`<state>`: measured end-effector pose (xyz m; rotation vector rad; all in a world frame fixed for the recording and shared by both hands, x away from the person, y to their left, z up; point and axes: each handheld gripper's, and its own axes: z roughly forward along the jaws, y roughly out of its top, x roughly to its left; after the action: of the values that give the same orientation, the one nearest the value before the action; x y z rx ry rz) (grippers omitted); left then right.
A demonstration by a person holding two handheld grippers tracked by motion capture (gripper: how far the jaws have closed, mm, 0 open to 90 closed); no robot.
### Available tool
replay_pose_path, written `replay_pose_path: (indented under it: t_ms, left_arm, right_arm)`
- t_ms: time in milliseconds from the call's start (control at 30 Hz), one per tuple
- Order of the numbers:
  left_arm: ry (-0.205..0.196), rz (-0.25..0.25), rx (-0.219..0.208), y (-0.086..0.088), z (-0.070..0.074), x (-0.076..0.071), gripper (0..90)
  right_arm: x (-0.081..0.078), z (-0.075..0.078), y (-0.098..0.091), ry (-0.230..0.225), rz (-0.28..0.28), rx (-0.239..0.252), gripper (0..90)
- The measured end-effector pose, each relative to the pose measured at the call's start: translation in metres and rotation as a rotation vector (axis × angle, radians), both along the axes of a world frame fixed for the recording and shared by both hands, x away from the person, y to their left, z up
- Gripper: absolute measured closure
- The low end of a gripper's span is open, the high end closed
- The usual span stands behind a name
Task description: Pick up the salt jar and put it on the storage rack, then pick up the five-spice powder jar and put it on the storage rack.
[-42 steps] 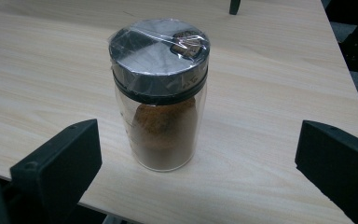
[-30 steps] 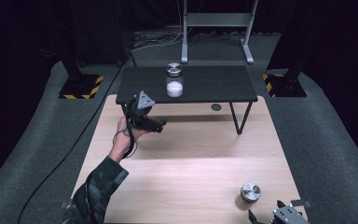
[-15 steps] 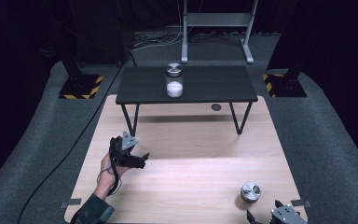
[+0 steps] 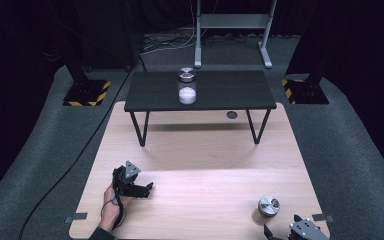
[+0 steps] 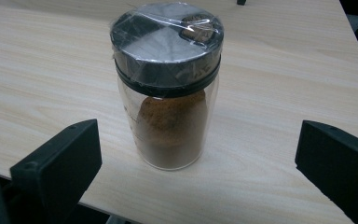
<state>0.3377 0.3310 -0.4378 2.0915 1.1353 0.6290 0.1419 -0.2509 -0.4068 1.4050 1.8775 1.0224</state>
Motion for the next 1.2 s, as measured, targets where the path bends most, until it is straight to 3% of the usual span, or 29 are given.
replay_pose_path:
  t_ms: [133, 267, 433, 800, 1100, 1200]
  left_arm:
    - [0.013, -0.032, -0.022, 0.009, -0.001, 0.004, 0.3]
    - [0.017, -0.037, -0.023, 0.010, 0.000, 0.005, 0.3]
    - [0.051, -0.034, -0.056, 0.015, 0.000, 0.011, 0.4]
    - [0.054, -0.038, -0.059, 0.016, 0.000, 0.012, 0.3]
    - [0.055, -0.044, -0.056, 0.016, 0.000, 0.013, 0.4]
    - [0.051, -0.041, -0.055, 0.015, 0.000, 0.013, 0.3]
  right_arm:
    - [0.000, -0.001, 0.000, -0.001, -0.003, 0.000, 0.0]
    - [0.000, 0.000, 0.003, -0.011, -0.002, -0.010, 0.0]
    - [0.001, -0.001, 0.005, -0.009, -0.003, -0.011, 0.0]
    - [0.000, -0.009, 0.010, -0.020, -0.036, -0.004, 0.0]
    - [0.009, -0.043, 0.029, -0.054, -0.084, -0.037, 0.0]
    - [0.009, -0.059, 0.035, -0.106, -0.099, -0.032, 0.0]
